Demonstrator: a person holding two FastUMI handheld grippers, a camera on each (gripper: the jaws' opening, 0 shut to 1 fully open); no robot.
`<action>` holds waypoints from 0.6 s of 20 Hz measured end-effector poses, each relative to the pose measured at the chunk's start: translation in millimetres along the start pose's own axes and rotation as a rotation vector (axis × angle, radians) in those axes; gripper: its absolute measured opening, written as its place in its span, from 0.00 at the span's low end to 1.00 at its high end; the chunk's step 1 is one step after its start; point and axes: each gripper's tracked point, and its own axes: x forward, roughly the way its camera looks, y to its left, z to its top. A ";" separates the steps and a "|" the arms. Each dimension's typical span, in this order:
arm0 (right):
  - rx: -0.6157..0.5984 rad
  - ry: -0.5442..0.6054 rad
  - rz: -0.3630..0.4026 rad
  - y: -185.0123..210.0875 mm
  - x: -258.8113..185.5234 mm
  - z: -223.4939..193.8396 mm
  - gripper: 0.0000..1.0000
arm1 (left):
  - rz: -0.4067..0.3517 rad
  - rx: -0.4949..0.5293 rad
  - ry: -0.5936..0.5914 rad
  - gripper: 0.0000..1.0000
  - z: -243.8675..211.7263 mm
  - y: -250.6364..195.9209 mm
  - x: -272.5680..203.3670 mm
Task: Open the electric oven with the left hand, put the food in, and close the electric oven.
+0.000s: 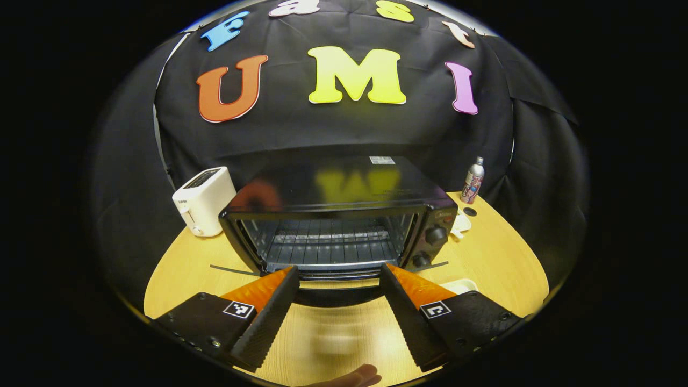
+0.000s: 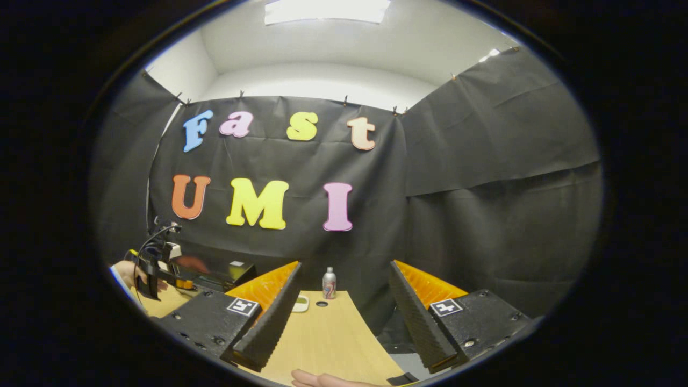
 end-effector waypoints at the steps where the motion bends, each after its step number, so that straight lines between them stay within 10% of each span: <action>1: 0.001 -0.003 0.001 1.2 -2.3 2.0 1.00 | 0.000 0.002 0.004 0.96 -6.7 -0.3 -3.5; 12: -0.004 -0.012 0.027 14.0 -19.0 5.9 1.00 | 0.000 -0.010 0.027 0.95 -79.5 -6.0 -19.5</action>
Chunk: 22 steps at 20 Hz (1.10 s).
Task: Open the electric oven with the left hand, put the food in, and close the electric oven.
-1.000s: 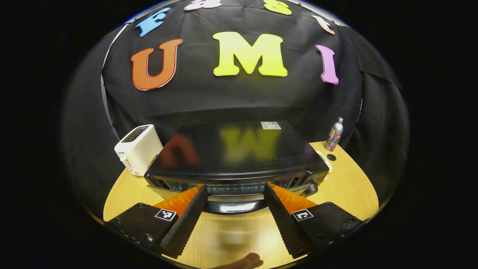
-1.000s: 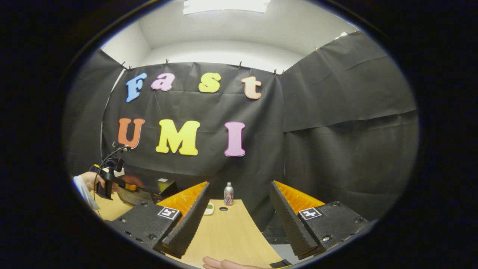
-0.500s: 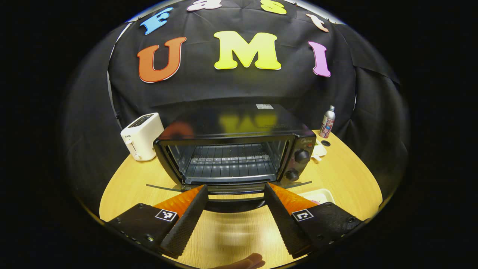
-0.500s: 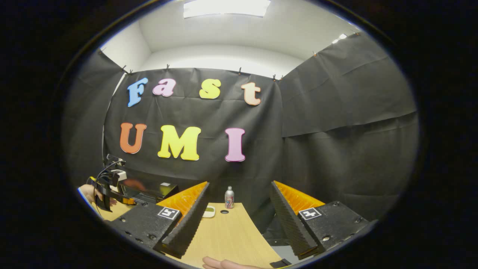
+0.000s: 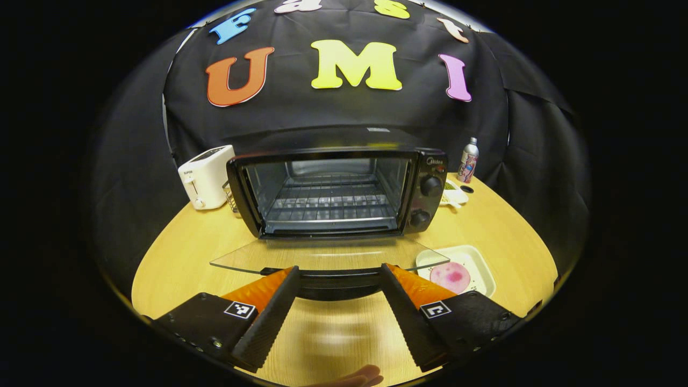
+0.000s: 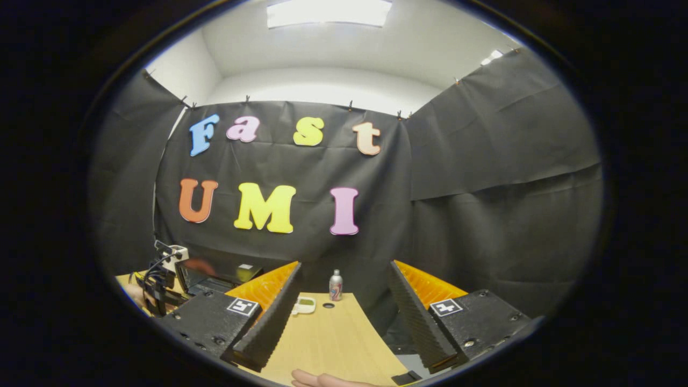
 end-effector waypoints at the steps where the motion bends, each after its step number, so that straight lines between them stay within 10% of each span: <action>1: -0.002 0.002 0.001 0.2 -1.2 -0.4 1.00 | 0.000 0.009 0.004 0.95 -6.5 -1.5 0.3; 22: -0.070 0.096 0.021 30.2 17.5 -29.4 1.00 | -0.020 -0.058 -0.010 0.95 -50.2 10.2 10.0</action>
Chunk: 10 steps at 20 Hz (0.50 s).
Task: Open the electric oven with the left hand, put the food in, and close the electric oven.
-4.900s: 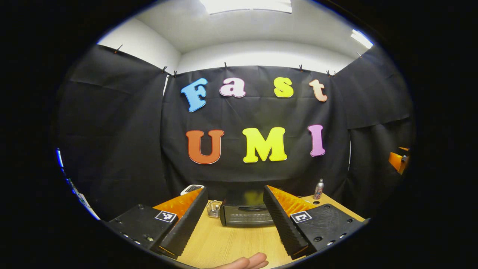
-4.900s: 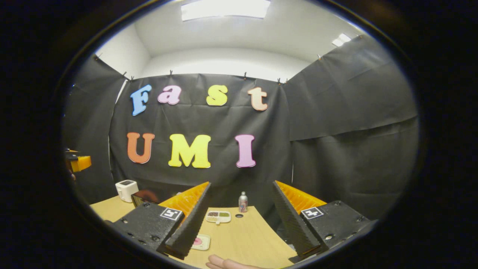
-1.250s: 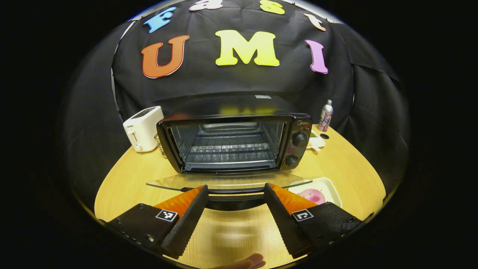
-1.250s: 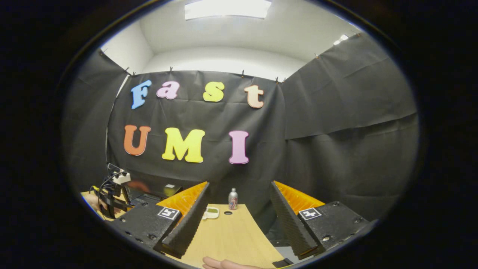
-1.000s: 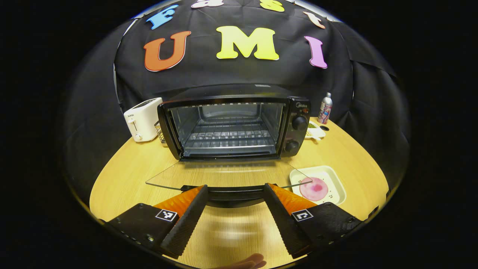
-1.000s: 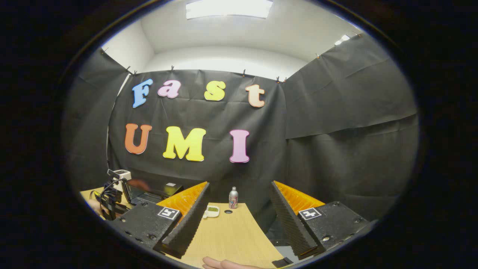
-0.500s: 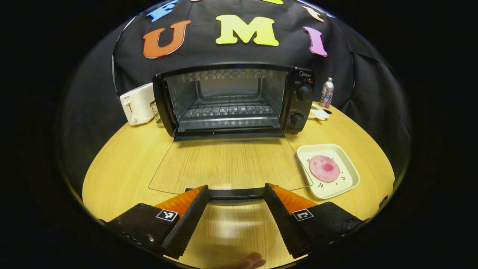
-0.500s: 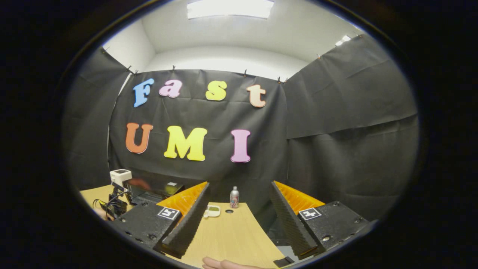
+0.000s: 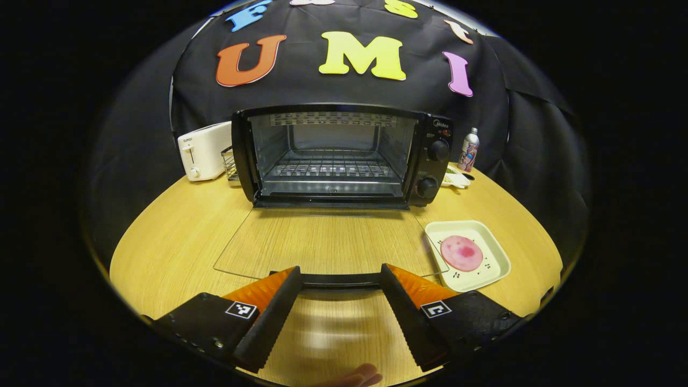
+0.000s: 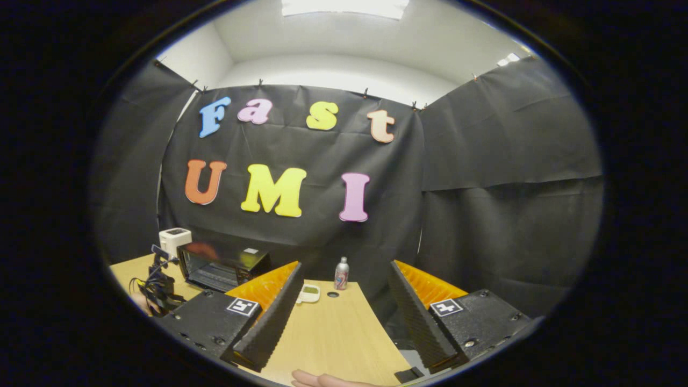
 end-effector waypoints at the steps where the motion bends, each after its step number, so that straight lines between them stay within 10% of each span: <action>1: -0.011 0.021 0.013 6.5 5.5 -3.8 1.00 | 0.005 -0.005 -0.013 0.95 4.7 1.8 -5.0; 10: -0.126 0.302 0.095 59.4 76.1 -68.8 1.00 | -0.024 -0.086 -0.352 0.93 103.6 -14.9 -129.1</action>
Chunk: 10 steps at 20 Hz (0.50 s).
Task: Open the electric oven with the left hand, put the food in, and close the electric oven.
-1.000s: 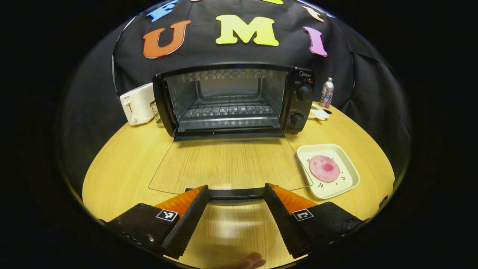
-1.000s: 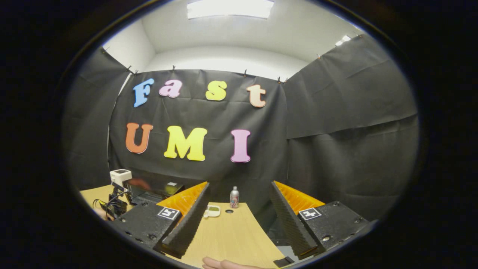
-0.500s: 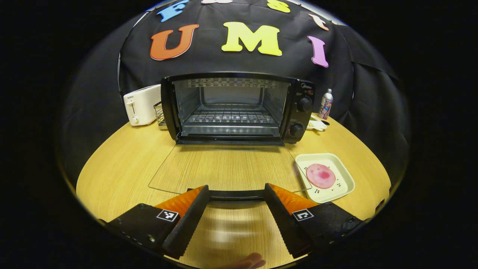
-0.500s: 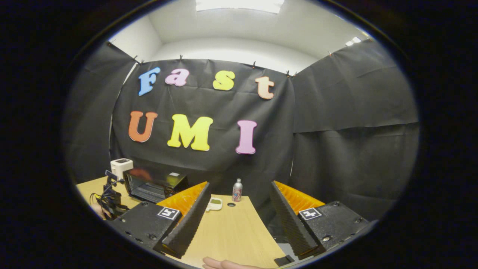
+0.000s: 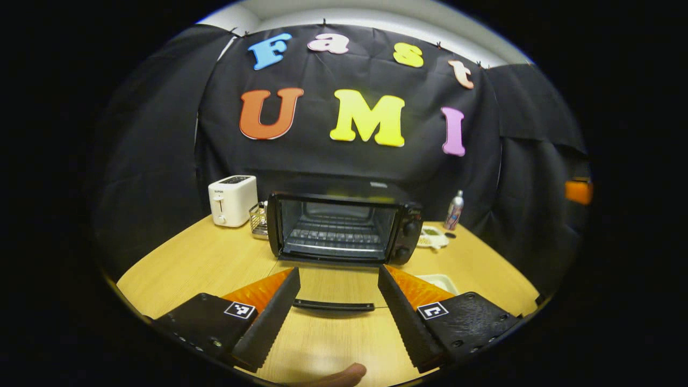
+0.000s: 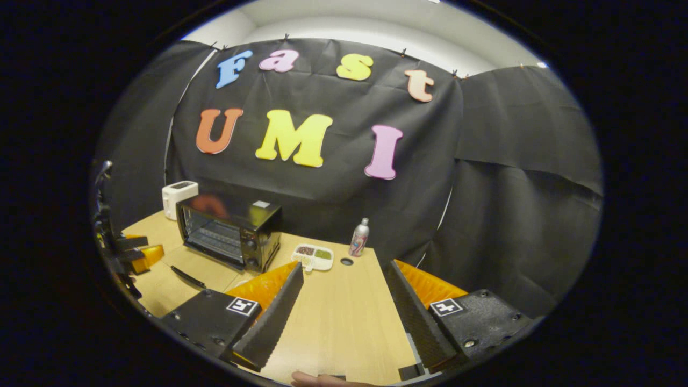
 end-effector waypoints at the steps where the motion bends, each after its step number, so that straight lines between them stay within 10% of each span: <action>1: 0.005 0.044 0.015 6.8 10.9 -7.1 1.00 | -0.018 -0.017 -0.046 0.94 15.7 -4.3 -10.6; 10: 0.127 0.553 0.230 79.5 91.8 -107.0 1.00 | 0.066 0.066 -0.216 0.94 82.1 13.4 -88.3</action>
